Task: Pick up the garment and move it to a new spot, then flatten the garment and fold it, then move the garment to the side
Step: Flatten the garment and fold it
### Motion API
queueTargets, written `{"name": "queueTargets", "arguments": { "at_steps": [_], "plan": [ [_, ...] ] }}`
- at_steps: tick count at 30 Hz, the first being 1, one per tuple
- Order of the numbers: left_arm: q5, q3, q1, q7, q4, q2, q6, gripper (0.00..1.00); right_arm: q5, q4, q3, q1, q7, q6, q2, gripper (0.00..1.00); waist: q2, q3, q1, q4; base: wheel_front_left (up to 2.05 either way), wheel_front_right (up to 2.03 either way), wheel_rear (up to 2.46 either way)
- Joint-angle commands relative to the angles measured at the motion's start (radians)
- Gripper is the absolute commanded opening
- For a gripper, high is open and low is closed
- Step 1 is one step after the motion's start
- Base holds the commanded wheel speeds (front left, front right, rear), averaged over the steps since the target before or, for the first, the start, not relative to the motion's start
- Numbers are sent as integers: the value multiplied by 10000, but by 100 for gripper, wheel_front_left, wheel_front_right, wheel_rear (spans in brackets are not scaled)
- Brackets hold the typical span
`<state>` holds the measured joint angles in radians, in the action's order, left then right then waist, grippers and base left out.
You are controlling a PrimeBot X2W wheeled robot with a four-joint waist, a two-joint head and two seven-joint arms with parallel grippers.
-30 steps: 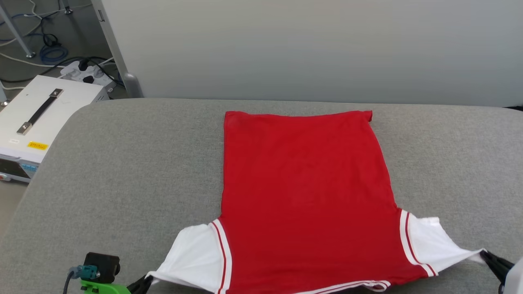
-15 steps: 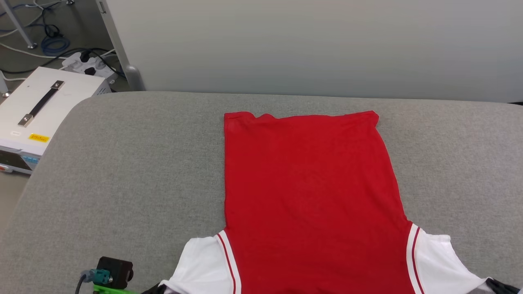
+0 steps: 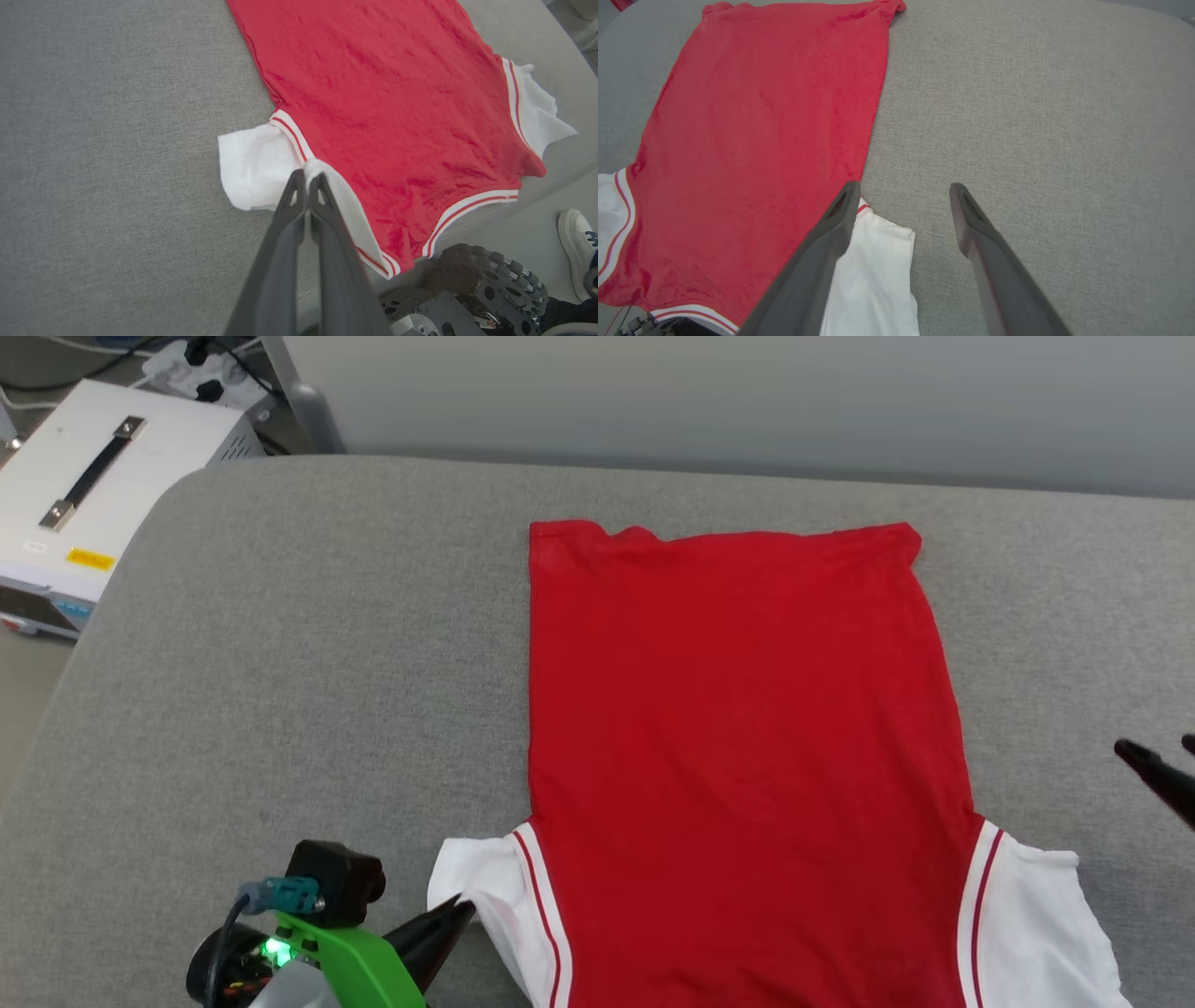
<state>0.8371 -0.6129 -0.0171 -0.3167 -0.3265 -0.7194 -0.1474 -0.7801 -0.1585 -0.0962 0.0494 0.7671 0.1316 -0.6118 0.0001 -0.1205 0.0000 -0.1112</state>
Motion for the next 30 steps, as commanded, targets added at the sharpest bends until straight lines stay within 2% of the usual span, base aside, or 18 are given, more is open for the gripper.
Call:
{"name": "queueTargets", "arguments": {
  "at_steps": [1, 9, 14, 22, 30],
  "plan": [
    [-159, 2, -307, -120, -267, -46, -116, 0, 132, -60, -71, 731, 407, -9, 161, 100, -1, -1201, 0, -624, 0, 0, 0],
    [-532, -144, -958, -491, -1480, 171, -333, 0, 1285, 1056, 21, 4595, 2624, -9, 527, 100, -1, -3056, 0, -1611, 0, 0, 0],
    [-768, -264, -1371, -514, -1773, 406, -301, 0, 2205, 2169, 81, 6477, 3433, -9, 581, 100, -1, -3843, 0, -2212, 0, 0, 0],
    [-887, -449, -1775, -375, -1745, 811, -124, 0, 3226, 3982, 282, 8241, 3631, -9, 469, 100, -1, -4519, 0, -2925, 0, 0, 0],
    [-898, -585, -1944, -180, -1434, 1042, 94, 0, 3862, 5111, 483, 8745, 3486, -9, 306, 100, -1, -4697, 0, -3225, 0, 0, 0]
  ]
}}
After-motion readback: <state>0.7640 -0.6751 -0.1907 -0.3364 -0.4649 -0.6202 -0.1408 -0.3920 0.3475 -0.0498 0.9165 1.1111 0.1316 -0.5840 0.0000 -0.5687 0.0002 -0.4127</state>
